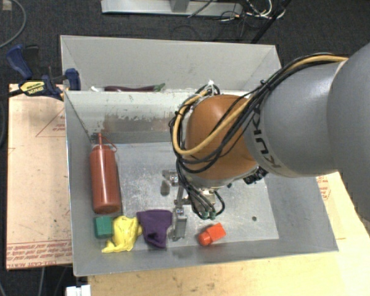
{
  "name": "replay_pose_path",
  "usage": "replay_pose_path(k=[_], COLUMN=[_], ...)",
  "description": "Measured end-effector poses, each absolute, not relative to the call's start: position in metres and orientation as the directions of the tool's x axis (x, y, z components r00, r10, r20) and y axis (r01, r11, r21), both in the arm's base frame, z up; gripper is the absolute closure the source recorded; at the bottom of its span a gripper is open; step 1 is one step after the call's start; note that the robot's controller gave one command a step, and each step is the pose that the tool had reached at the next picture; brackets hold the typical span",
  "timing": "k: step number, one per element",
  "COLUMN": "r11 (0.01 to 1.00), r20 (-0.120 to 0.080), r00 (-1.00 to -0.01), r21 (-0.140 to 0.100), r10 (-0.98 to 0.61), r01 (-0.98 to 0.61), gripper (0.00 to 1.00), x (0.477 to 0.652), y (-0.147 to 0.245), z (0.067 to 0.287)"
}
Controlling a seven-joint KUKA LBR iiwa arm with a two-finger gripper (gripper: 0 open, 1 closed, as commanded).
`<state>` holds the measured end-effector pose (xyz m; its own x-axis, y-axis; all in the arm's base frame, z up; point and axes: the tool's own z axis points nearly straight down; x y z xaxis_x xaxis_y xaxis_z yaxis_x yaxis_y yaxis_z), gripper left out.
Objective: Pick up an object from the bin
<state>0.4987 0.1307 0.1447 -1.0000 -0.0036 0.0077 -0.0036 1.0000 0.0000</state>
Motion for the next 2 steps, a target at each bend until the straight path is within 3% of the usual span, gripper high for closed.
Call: replay_pose_path(k=[1, 2], r11=[1.000, 1.000], r20=[0.000, 0.000], r00=[-1.000, -1.000], r21=[0.001, 0.001], r10=[0.001, 0.001], r01=[0.001, 0.001], gripper=[1.00, 0.00], x=[0.5007, 0.5007], y=[0.1299, 0.1298], z=[0.1489, 0.1489])
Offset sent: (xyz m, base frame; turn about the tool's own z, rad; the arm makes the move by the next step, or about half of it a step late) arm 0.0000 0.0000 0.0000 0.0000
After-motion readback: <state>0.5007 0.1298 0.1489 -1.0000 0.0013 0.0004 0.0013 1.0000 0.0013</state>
